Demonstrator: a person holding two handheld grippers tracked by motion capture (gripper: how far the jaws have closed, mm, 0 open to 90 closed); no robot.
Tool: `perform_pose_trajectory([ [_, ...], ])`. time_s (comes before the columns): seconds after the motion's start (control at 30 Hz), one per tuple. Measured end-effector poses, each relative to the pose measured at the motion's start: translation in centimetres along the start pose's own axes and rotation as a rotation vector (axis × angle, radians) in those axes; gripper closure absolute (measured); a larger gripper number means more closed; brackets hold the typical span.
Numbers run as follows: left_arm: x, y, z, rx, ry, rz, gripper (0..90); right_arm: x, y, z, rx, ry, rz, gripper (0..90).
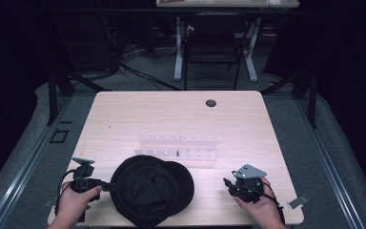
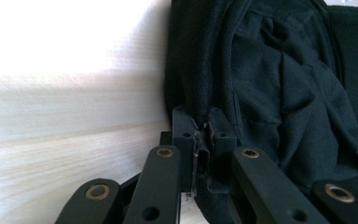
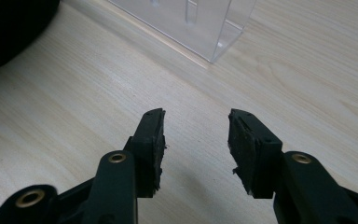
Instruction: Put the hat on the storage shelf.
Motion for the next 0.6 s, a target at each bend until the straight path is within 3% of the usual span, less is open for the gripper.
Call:
perform_pose_trajectory([
  [0.17,-0.6,0.7,0.9,-0.022,-0.028,-0.037,85.2,0.0,0.0,0.0,-0.001,0.002,-0.005,55.3],
  [0.2,-0.7,0.9,1.0,-0.016,-0.029,-0.021,85.2,0.0,0.0,0.0,-0.001,0.002,-0.005,55.3],
  [0.27,-0.9,1.1,1.3,-0.022,-0.037,-0.04,85.2,0.0,0.0,0.0,-0.003,0.0,-0.005,55.3],
  [0.47,-1.3,1.7,2.1,-0.044,-0.039,-0.028,85.2,0.0,0.0,0.0,-0.003,-0.004,-0.006,55.3],
  [0.6,-1.8,1.9,2.9,-0.076,-0.047,-0.058,85.3,0.0,0.0,0.1,-0.001,-0.005,-0.01,55.2],
])
Point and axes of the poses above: each handheld gripper's, and its own axes: z roughly backward along the jaws, x roughly out of its underside, y roughly to its right, the point moved 5 cm from there along -z, roughly forward along the jaws, and after that the axes turned 1 degree about z, right-handed, at the moved point
